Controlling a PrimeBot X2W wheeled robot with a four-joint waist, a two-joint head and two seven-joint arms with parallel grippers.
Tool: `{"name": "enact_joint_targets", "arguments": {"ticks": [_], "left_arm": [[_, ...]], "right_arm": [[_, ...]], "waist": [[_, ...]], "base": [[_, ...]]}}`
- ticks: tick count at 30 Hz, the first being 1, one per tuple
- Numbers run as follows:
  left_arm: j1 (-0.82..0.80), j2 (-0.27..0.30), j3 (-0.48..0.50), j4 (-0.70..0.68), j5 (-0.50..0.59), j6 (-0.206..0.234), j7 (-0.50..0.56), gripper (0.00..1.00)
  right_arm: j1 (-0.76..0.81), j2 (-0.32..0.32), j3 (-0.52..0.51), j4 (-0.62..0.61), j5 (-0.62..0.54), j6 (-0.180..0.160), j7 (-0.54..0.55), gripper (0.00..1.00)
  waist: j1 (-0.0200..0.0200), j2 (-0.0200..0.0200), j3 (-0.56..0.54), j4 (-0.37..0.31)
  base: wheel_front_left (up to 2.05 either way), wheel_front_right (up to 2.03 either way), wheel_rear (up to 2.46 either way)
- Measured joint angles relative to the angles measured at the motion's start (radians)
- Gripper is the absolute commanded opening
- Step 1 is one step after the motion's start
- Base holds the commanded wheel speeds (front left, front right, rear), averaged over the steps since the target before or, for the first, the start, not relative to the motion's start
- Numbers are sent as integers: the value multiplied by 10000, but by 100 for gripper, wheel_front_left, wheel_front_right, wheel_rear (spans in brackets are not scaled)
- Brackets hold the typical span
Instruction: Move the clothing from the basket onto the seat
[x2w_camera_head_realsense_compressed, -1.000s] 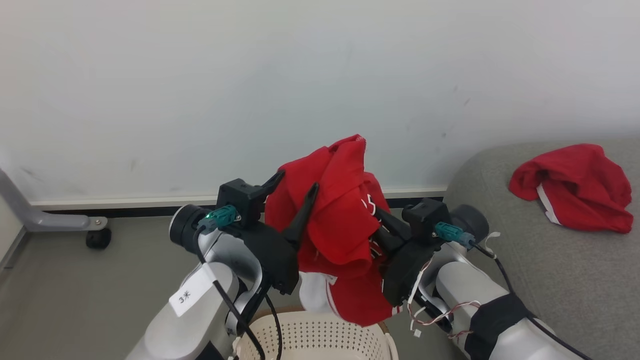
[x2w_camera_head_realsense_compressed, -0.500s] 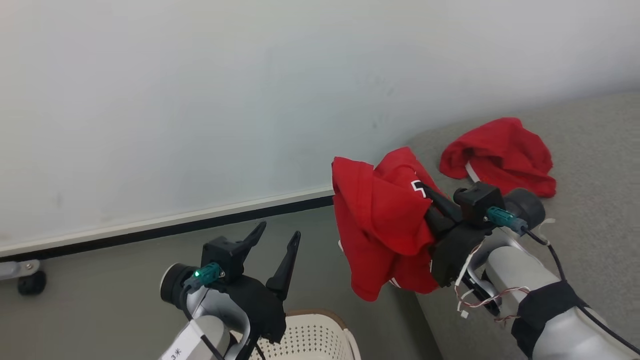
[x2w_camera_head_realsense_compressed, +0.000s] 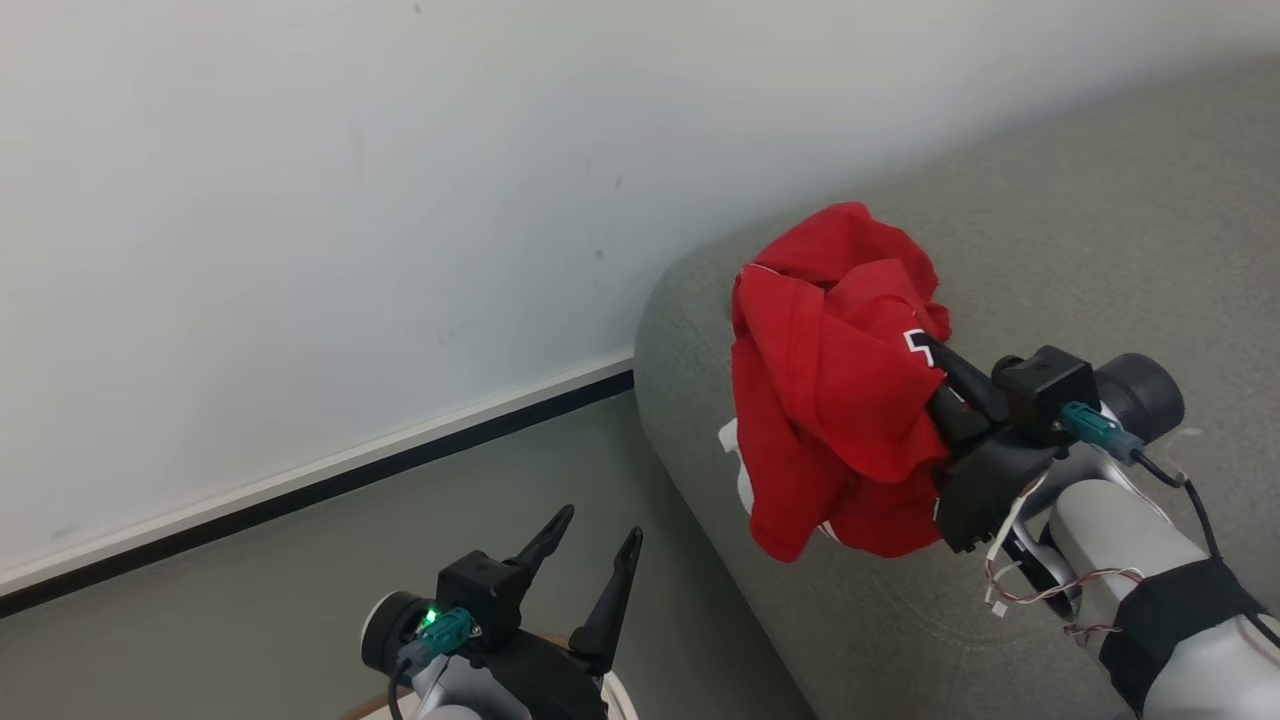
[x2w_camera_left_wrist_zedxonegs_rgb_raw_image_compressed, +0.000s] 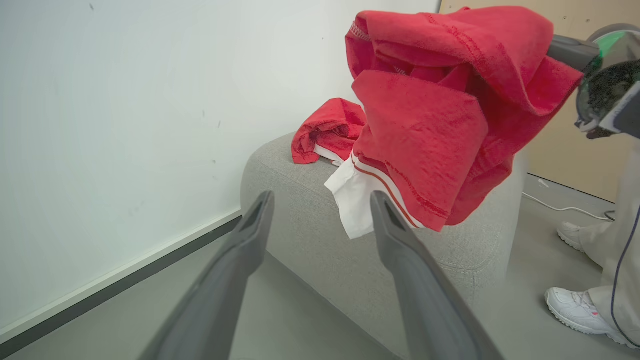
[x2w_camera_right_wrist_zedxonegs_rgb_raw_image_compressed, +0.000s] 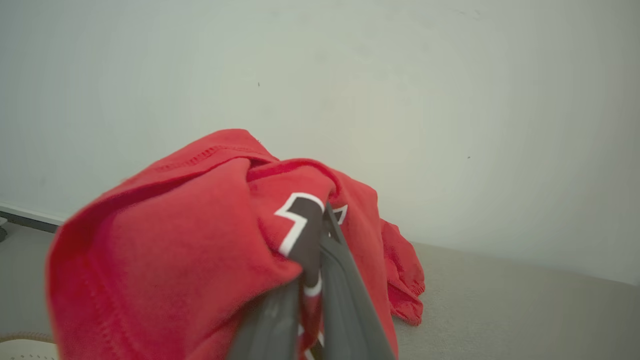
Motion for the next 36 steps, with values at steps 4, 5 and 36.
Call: {"name": "enact_joint_targets", "arguments": {"ticks": [4,5,36], "left_arm": [[118,-71,-173,-230,67,73,-54,100],[118,-92,-201,-267,88,75,-54,100],[-2167,-65,-1152,-2291,1774,163,953,100]], "right_arm": [[241,-405,-201,-291,2,-123,0,0],[288,-497,-244,-351,2,-125,0,0],[-4890,-1770,-2924,1572,1127,-374,629,0]], "waist": [[0,0,71,-516],[0,0,101,-631],[2,2,3566,-127]], "base": [[0,0,0],[0,0,0],[0,0,0]]}}
